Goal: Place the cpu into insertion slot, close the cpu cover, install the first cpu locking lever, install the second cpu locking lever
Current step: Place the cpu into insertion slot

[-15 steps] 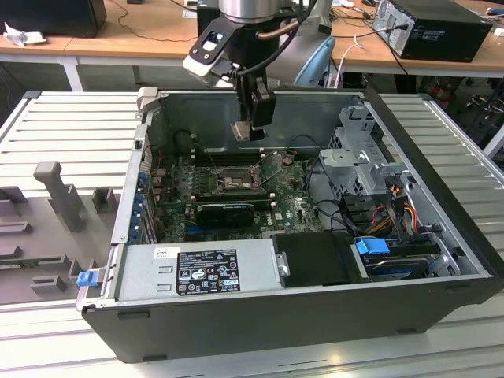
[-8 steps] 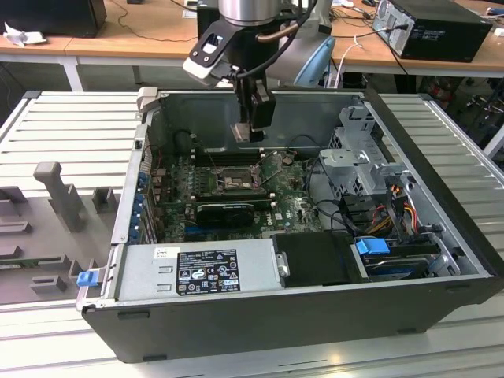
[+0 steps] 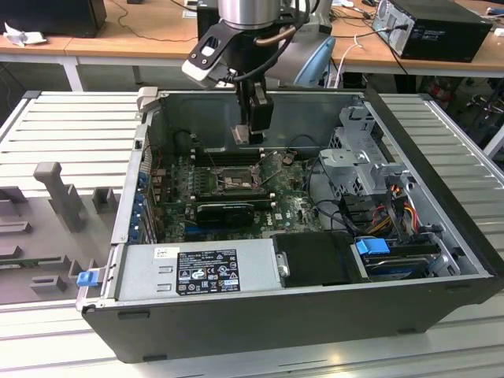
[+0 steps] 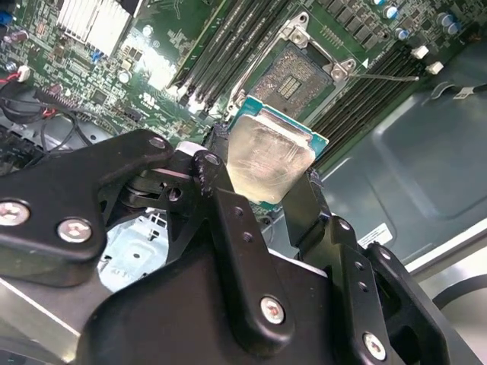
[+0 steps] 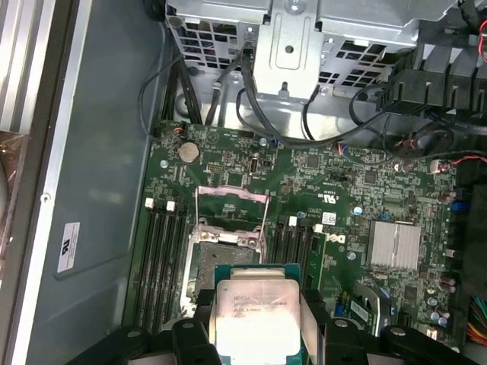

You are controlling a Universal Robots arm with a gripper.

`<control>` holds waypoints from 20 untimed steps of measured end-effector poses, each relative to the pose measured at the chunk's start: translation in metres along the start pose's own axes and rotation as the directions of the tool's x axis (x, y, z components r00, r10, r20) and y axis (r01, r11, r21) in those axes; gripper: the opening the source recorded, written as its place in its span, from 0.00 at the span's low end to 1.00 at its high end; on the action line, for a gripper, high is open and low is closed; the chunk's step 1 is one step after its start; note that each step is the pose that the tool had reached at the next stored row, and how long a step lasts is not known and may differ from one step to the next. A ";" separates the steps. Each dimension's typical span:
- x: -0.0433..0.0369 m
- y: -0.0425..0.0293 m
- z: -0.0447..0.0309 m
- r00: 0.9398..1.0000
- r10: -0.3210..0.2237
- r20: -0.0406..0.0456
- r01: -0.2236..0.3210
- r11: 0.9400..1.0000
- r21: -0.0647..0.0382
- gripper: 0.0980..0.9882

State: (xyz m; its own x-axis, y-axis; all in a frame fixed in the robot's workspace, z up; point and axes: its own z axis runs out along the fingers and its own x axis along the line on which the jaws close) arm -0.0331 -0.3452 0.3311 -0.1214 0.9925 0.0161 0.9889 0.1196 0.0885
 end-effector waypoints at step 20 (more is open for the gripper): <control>-0.0004 -0.0019 0.0212 0.994 0.110 0.009 -0.110 0.994 -0.002 0.48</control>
State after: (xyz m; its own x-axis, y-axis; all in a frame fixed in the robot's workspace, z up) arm -0.0331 -0.3452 0.3098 -0.0108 0.9998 0.0164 0.9961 0.0093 0.0880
